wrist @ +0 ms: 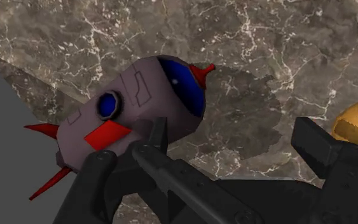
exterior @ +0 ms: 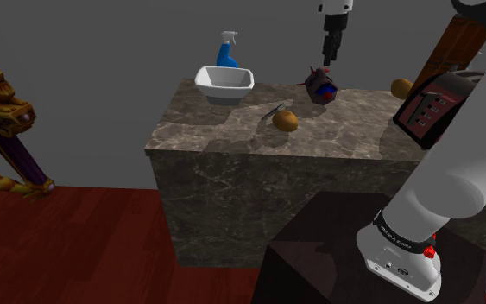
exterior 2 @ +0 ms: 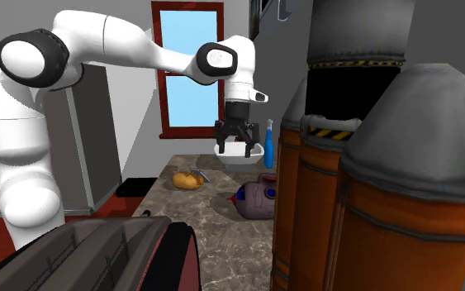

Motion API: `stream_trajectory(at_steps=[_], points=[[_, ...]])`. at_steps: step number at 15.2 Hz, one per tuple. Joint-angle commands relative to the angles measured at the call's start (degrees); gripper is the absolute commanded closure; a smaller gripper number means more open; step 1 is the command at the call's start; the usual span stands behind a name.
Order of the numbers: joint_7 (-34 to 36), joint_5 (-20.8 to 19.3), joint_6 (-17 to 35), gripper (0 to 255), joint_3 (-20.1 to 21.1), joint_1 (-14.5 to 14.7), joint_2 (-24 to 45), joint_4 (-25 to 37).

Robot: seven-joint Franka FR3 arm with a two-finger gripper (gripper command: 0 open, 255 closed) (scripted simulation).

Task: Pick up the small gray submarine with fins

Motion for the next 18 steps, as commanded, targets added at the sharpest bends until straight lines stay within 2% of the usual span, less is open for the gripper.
stream_trajectory(at_steps=[1,5,8,15,18], points=[[-3.8,1.4,0.0,0,-0.7,-1.1,5.1,4.7],[-10.5,4.6,-1.4,0,-1.0,-4.7,16.0,16.3],[-14.7,7.0,-3.7,0,-0.4,-8.2,24.8,27.2],[-13.9,6.7,1.9,0,-0.2,-7.5,24.2,20.9],[-13.8,6.7,2.3,0,-0.1,-7.4,24.2,20.5]])
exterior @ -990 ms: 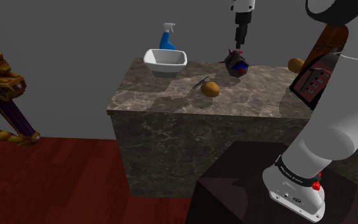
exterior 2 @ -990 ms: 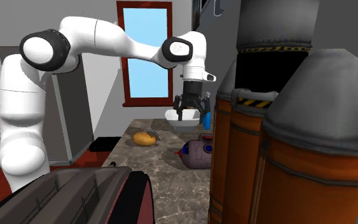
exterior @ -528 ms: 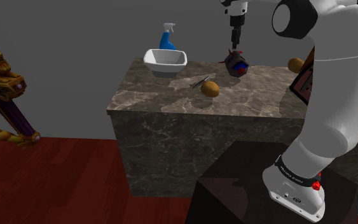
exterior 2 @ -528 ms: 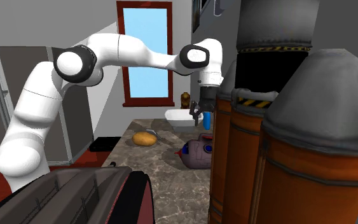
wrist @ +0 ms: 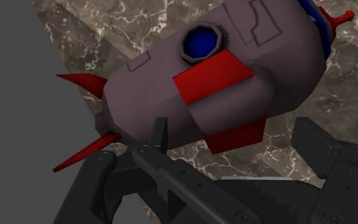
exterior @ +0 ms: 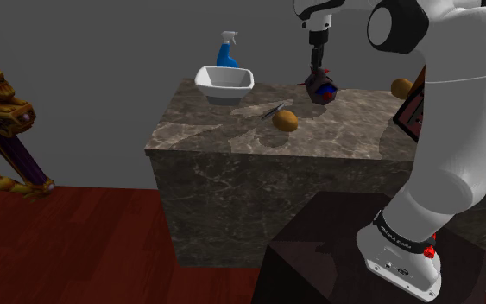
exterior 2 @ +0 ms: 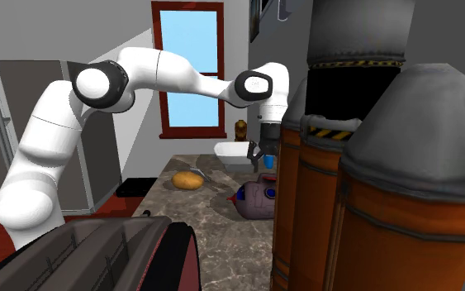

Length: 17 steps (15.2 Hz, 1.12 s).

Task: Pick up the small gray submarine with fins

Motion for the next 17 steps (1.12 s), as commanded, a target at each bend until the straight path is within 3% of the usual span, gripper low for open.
stream_trajectory(at_steps=[1,10,17], points=[[0.0,0.0,0.2,255,0.0,0.0,0.0,-0.1],[0.0,0.0,0.2,255,0.0,0.0,0.0,-0.2],[-0.7,0.2,-5.4,255,-0.1,-0.8,0.4,6.0]])
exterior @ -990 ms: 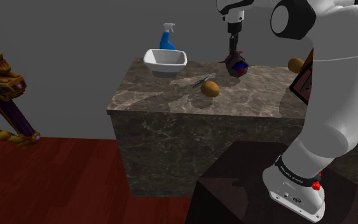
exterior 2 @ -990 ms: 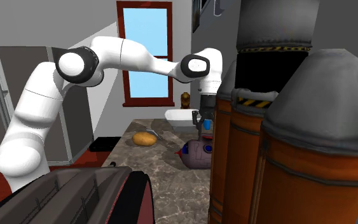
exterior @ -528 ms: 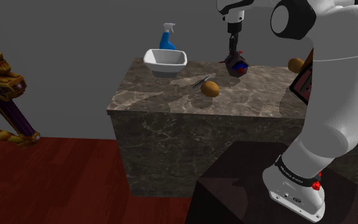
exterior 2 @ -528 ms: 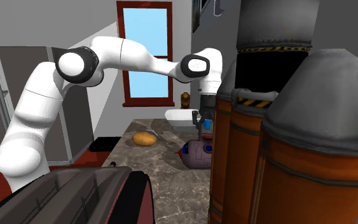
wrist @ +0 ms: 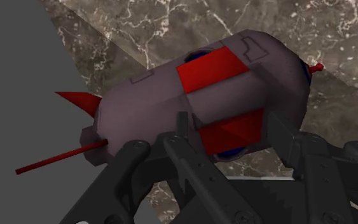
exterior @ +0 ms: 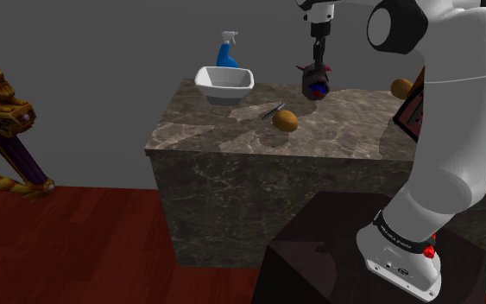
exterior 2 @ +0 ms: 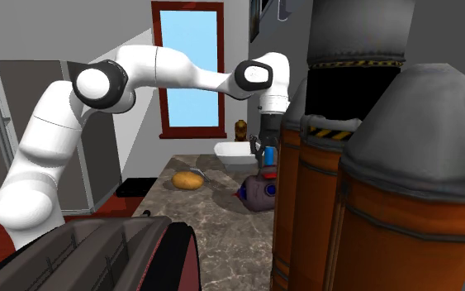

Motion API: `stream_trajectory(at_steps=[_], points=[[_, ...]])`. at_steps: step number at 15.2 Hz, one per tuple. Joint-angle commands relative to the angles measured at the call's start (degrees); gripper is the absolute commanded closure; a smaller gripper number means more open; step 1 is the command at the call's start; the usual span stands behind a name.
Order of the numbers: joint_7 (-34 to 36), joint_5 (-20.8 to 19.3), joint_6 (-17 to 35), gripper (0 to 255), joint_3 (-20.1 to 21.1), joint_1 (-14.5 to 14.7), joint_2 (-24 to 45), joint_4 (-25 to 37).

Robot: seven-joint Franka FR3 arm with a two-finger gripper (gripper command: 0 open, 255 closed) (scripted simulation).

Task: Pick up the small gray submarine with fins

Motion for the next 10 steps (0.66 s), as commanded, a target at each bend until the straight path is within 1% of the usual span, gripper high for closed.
stream_trajectory(at_steps=[1,8,10], points=[[-0.3,0.1,-1.9,255,-0.1,-0.4,0.3,2.4],[-1.3,0.9,-8.3,255,-0.1,-1.9,2.1,10.7],[-1.3,0.9,-8.4,255,-0.1,-1.9,2.2,10.9]])
